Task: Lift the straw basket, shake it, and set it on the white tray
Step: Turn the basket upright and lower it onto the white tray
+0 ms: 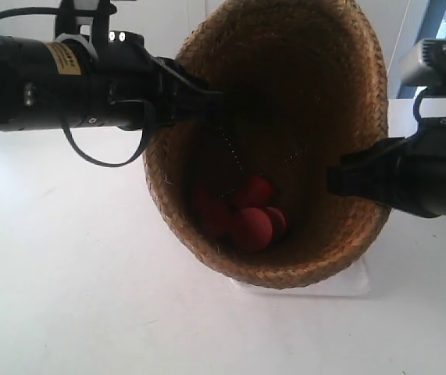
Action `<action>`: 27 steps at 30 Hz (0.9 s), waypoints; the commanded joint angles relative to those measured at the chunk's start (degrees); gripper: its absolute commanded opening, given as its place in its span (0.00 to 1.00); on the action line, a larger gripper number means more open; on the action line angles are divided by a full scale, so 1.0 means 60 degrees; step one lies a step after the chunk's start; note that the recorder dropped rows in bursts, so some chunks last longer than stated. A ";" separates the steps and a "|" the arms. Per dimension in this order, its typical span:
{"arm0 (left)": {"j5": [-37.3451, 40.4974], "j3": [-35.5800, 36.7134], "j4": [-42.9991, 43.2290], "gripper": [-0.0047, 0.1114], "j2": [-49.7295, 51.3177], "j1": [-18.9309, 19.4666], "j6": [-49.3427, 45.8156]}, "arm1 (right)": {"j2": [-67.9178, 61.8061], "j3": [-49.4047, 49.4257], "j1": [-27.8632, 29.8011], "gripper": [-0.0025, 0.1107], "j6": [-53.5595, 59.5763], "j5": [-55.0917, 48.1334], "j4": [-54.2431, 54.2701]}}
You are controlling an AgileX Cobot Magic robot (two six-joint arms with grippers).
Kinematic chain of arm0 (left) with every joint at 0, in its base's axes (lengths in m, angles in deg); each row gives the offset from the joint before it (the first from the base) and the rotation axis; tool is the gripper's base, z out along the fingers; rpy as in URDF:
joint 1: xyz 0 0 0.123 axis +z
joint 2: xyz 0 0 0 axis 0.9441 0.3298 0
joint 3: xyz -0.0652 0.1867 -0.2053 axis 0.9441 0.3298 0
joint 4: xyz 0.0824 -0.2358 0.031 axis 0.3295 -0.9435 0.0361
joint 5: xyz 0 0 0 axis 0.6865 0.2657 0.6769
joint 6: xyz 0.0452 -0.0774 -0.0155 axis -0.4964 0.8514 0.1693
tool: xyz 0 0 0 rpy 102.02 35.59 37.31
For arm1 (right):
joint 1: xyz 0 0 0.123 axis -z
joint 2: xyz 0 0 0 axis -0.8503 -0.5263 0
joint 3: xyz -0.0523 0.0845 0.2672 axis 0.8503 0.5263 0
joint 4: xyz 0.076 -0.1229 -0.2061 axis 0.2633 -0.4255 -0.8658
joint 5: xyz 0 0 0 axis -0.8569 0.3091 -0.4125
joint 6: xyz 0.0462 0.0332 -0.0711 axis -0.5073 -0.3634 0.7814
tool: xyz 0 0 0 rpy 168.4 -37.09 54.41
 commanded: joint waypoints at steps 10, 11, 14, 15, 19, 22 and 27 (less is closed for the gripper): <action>0.1367 -0.2099 -0.0944 0.04 0.1552 0.0081 0.0659 | -0.0951 -0.3271 0.0704 0.02 0.0124 -0.4199 -0.1221; 0.1388 -0.2222 -0.0944 0.04 0.1598 0.0081 0.0811 | -0.1199 -0.3583 0.0783 0.02 0.0124 -0.4572 -0.1419; 0.1684 -0.2599 -0.0918 0.04 0.1594 0.0081 0.0991 | -0.2067 -0.4320 0.0946 0.02 0.0400 -0.5206 -0.1423; 0.1785 -0.2677 -0.0829 0.04 0.1594 0.0101 0.0992 | -0.2380 -0.4546 0.0967 0.02 0.0502 -0.5404 -0.1399; 0.2122 -0.2864 -0.0811 0.04 0.1860 0.0523 0.1639 | -0.3313 -0.5312 0.0967 0.02 0.0742 -0.6171 -0.1416; 0.2341 -0.2889 -0.0794 0.04 0.2230 0.0861 0.2337 | -0.3492 -0.5555 0.0967 0.02 0.0843 -0.6175 -0.1416; 0.2313 -0.2905 -0.0777 0.04 0.2673 0.0970 0.2477 | -0.3536 -0.5822 0.0989 0.02 0.1224 -0.6149 -0.1460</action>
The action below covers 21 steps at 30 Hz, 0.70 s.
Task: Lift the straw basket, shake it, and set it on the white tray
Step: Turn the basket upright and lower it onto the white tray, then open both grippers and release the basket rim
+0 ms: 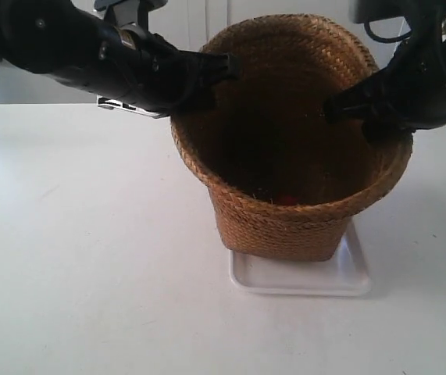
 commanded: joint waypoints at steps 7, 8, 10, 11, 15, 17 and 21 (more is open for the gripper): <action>-0.0515 -0.0159 -0.0164 0.10 0.0230 0.0000 0.0296 | -0.0389 -0.0446 0.0511 0.03 0.0893 0.0205 -0.0100; -0.0543 -0.0159 -0.0164 0.14 0.0230 0.0000 0.0273 | -0.0432 -0.0452 0.0557 0.05 0.0893 0.0205 -0.0076; -0.0543 -0.0159 -0.0120 0.26 0.0230 0.0000 0.0273 | -0.0448 -0.0452 0.0594 0.13 0.0911 0.0205 0.0007; -0.0543 -0.0159 -0.0120 0.32 0.0230 0.0000 0.0273 | -0.0448 -0.0452 0.0594 0.19 0.0911 0.0257 0.0054; -0.0509 -0.0159 -0.0096 0.48 0.0230 0.0000 0.0273 | -0.0448 -0.0489 0.0594 0.45 0.0911 0.0311 0.0054; -0.0509 -0.0159 -0.0096 0.53 0.0230 0.0000 0.0273 | -0.0448 -0.0489 0.0594 0.58 0.0911 0.0392 0.0054; -0.0509 -0.0159 -0.0096 0.61 0.0230 0.0000 0.0143 | -0.0448 -0.0489 0.0594 0.65 0.0911 0.0757 0.0054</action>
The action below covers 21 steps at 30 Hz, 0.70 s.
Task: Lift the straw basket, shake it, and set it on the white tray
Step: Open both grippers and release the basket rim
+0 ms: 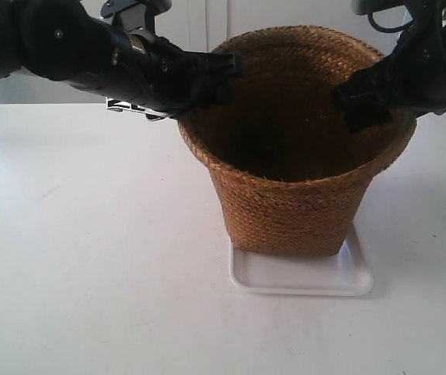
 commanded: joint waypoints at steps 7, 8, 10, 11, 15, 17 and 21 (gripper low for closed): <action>-0.0235 -0.0056 -0.0004 0.68 -0.0125 0.0182 -0.0682 | 0.0234 -0.0340 0.0033 0.65 0.0112 0.1339 -0.0215; -0.0258 -0.0056 -0.0004 0.68 -0.0172 0.0258 -0.0682 | 0.0304 -0.0418 0.0033 0.65 0.0112 0.1442 -0.0236; -0.0334 -0.0056 -0.0004 0.68 -0.0302 0.0449 -0.0682 | 0.0468 -0.0527 0.0033 0.65 -0.0148 0.1638 -0.0545; -0.0370 -0.0056 -0.0004 0.68 -0.0367 0.0520 -0.0682 | 0.0580 -0.0575 0.0033 0.65 -0.0429 0.1759 -0.0871; -0.0423 -0.0056 0.0255 0.68 -0.0738 0.0738 -0.0729 | 0.1060 -0.0612 0.0033 0.65 -0.1440 0.2111 -0.1659; -0.0438 -0.0056 0.0523 0.68 -0.0982 0.0782 -0.0890 | 0.1272 -0.0612 0.0033 0.64 -0.1503 0.2171 -0.1630; -0.0044 -0.0056 0.1115 0.63 -0.1584 0.0782 -0.1992 | 0.1702 -0.0476 0.0015 0.49 -0.1503 0.2387 -0.1113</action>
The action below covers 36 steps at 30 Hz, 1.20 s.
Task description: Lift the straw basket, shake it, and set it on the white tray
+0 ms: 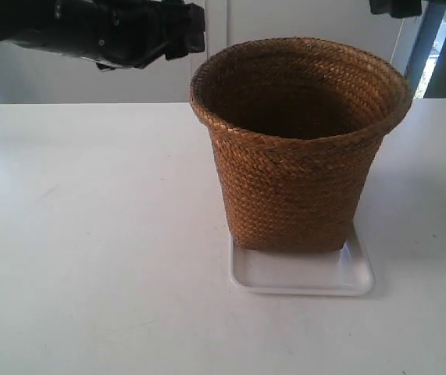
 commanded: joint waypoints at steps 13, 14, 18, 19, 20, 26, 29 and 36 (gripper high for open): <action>-0.2626 0.5687 0.1480 0.04 -0.5183 0.0010 -0.3026 | 0.3270 0.6872 -0.0553 0.02 0.0245 0.7738 0.0776; -0.2929 0.6232 0.1480 0.04 -0.5546 0.0010 -0.3006 | 0.3306 0.7183 -0.0553 0.02 0.0245 0.7680 0.0776; -0.3413 0.7305 0.1461 0.04 -0.6237 0.0010 -0.2966 | 0.3306 0.7582 -0.0553 0.02 0.0140 0.6309 0.0776; -0.3522 0.7587 0.1461 0.04 -0.6447 0.0010 -0.2966 | 0.3306 0.7612 -0.0553 0.02 0.0140 0.5907 0.0776; -0.3529 0.7753 0.1461 0.04 -0.6572 0.0010 -0.2966 | 0.3306 0.7609 -0.0553 0.02 0.0140 0.5458 0.0801; -0.3529 0.8679 0.1442 0.04 -0.7584 0.0010 -0.2919 | 0.3306 0.7609 -0.0553 0.02 0.0140 0.4428 0.0801; -0.3466 0.9003 0.1442 0.04 -0.7983 0.0010 -0.2919 | 0.3306 0.7609 -0.0553 0.02 0.0140 0.4428 0.0801; -0.2368 0.9428 0.1442 0.04 -0.8491 0.0010 -0.2985 | 0.3306 0.7609 -0.0553 0.02 0.0140 0.4428 0.0801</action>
